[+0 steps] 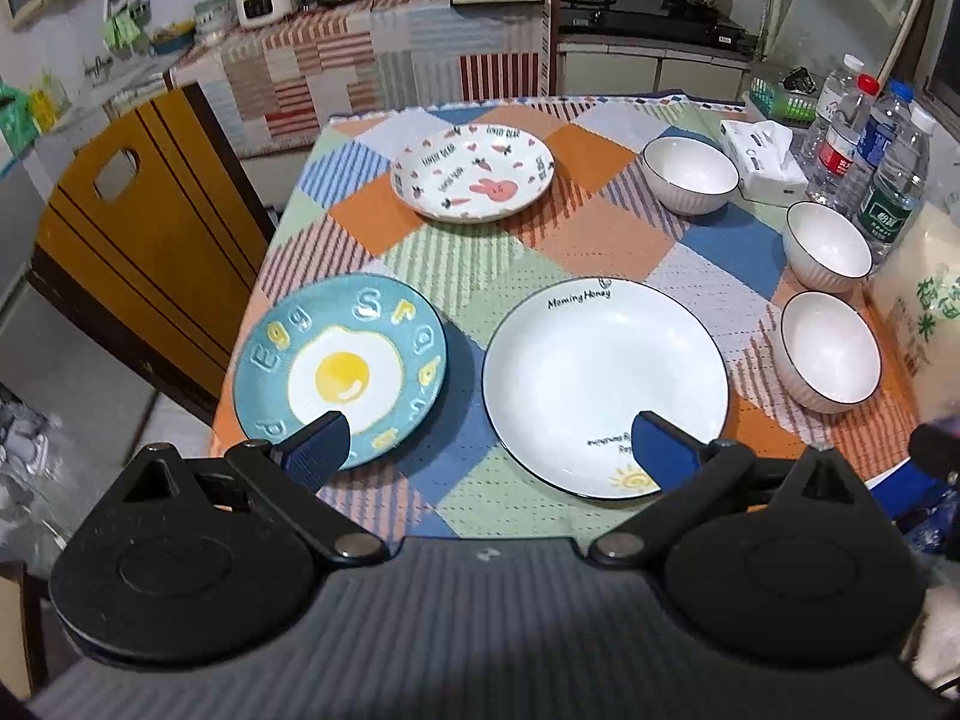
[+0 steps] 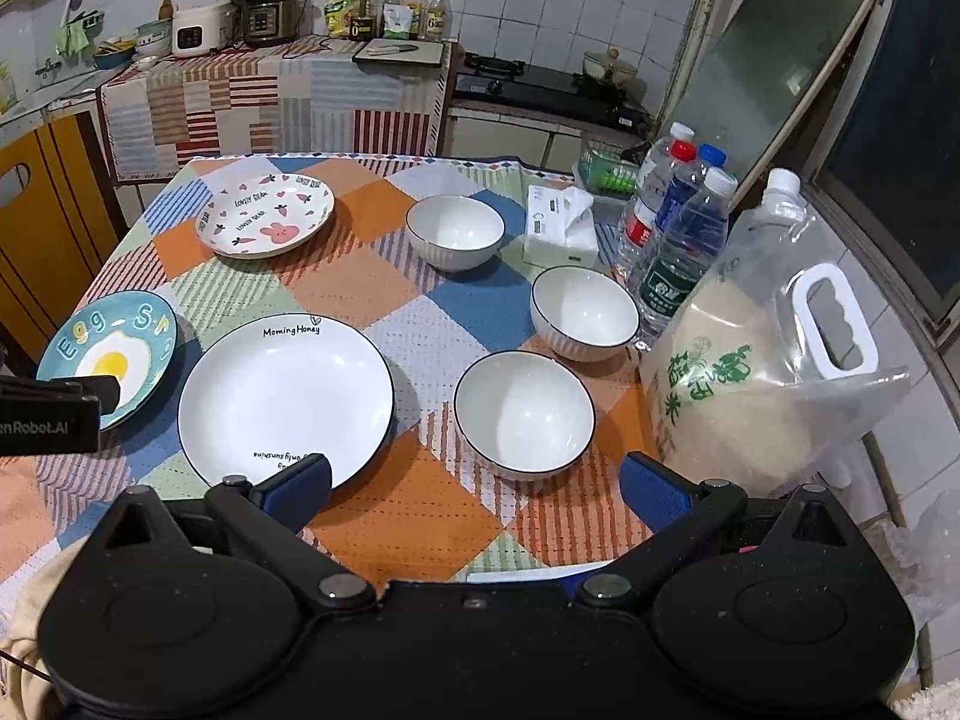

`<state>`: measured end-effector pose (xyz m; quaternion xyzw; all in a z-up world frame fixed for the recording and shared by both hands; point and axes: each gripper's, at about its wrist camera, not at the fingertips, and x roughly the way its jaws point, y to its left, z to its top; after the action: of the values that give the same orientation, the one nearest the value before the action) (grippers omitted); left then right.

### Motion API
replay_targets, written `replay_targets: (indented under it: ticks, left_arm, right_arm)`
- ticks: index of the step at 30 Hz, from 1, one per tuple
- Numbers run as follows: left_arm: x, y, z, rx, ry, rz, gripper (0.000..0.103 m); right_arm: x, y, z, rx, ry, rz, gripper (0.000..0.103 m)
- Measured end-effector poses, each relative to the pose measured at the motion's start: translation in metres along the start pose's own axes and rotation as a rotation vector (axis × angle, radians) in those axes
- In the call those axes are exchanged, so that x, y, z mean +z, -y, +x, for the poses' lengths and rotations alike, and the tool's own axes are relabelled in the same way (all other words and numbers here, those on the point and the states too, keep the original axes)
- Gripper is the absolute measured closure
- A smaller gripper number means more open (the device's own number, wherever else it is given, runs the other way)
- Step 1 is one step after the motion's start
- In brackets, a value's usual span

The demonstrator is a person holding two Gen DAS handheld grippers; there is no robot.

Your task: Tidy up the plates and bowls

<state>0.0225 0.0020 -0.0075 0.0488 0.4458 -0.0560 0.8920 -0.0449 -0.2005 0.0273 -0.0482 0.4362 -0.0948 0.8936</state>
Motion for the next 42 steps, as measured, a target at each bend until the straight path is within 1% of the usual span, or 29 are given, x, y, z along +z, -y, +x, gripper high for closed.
replay_targets:
  ticks: [8,18,23,31,36,42]
  left_arm:
    - [0.001,0.0,-0.002,0.011,0.004,-0.013,0.001]
    - [0.0,0.002,-0.008,0.029,0.033,0.008,0.001]
    - [0.0,0.003,-0.007,0.023,0.03,0.015,0.001]
    - [0.0,0.008,-0.01,0.03,0.05,0.04,0.001]
    - [0.001,0.015,-0.009,0.004,0.048,0.061,0.001]
    - [0.003,0.022,-0.011,0.005,0.054,0.094,0.001]
  right_arm:
    - [-0.001,-0.001,0.002,0.002,-0.004,-0.001,0.0]
    - [0.001,-0.001,-0.004,0.017,0.022,0.004,0.0]
    - [0.001,-0.001,-0.006,0.02,0.03,0.008,0.0]
    - [0.001,0.0,-0.005,0.026,0.041,0.015,0.0]
    - [0.0,0.0,-0.006,0.031,0.05,0.02,0.0]
    - [0.002,0.0,-0.01,0.029,0.076,-0.007,0.0]
